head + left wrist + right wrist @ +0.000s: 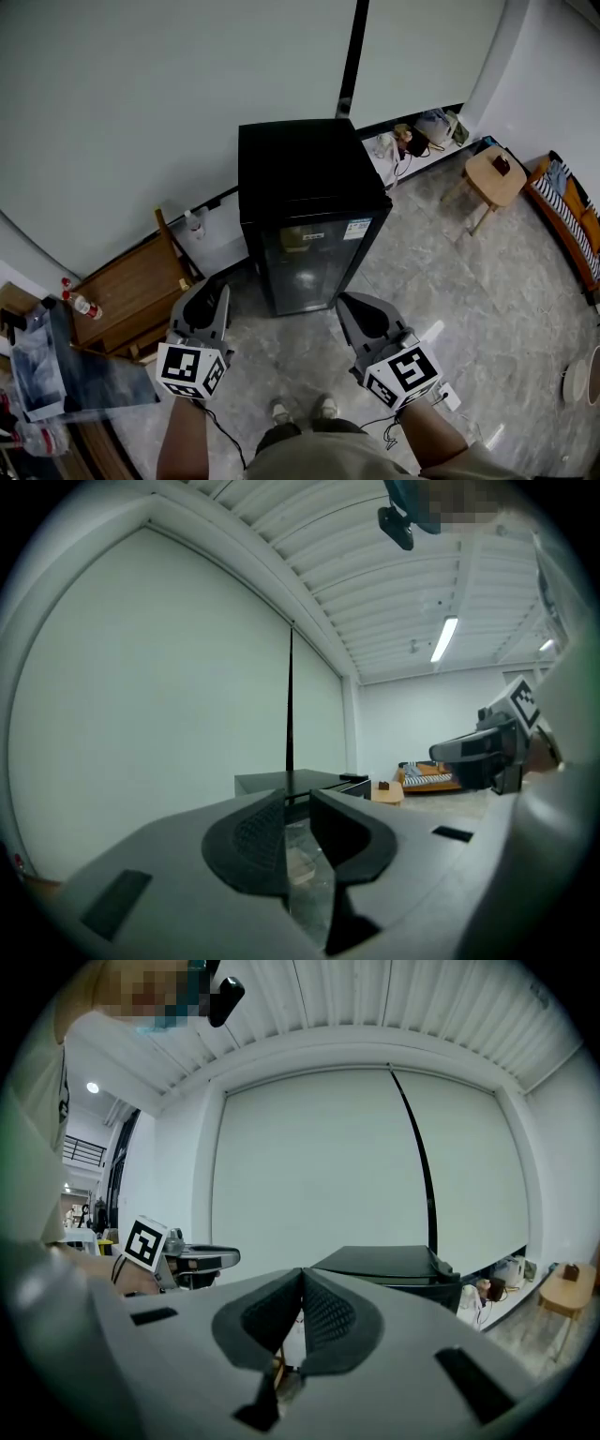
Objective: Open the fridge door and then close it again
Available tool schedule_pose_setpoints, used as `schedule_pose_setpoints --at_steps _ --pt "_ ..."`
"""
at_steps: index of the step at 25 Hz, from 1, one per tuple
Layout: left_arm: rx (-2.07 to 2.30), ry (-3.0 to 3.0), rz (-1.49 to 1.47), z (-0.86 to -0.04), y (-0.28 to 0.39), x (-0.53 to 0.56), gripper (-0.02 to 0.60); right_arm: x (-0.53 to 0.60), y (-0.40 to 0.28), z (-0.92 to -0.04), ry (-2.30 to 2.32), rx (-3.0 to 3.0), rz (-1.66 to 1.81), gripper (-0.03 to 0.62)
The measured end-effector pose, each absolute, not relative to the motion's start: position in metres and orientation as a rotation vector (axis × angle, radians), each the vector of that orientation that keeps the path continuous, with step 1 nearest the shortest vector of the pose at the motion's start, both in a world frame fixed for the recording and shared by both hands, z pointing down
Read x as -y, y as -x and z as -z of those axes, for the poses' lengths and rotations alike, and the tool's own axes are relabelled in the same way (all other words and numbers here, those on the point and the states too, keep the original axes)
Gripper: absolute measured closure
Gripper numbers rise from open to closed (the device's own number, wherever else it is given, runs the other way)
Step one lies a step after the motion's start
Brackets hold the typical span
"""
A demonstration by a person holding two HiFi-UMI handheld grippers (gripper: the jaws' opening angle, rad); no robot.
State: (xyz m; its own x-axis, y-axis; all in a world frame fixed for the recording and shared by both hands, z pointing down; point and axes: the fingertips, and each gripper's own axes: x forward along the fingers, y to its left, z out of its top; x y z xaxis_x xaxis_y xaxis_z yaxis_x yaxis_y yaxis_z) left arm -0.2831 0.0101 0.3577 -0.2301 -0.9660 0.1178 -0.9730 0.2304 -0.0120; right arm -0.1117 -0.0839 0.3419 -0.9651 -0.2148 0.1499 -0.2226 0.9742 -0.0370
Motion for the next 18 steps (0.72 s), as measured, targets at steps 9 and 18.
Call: schedule_pose_setpoints --at_steps 9,18 --pt "2.335 -1.915 -0.235 -0.399 0.311 0.020 0.471 0.089 0.142 -0.372 -0.312 2.938 -0.090 0.597" --pt "2.260 -1.972 -0.318 -0.445 0.329 0.054 0.457 0.099 0.172 -0.403 -0.301 2.906 -0.106 0.597"
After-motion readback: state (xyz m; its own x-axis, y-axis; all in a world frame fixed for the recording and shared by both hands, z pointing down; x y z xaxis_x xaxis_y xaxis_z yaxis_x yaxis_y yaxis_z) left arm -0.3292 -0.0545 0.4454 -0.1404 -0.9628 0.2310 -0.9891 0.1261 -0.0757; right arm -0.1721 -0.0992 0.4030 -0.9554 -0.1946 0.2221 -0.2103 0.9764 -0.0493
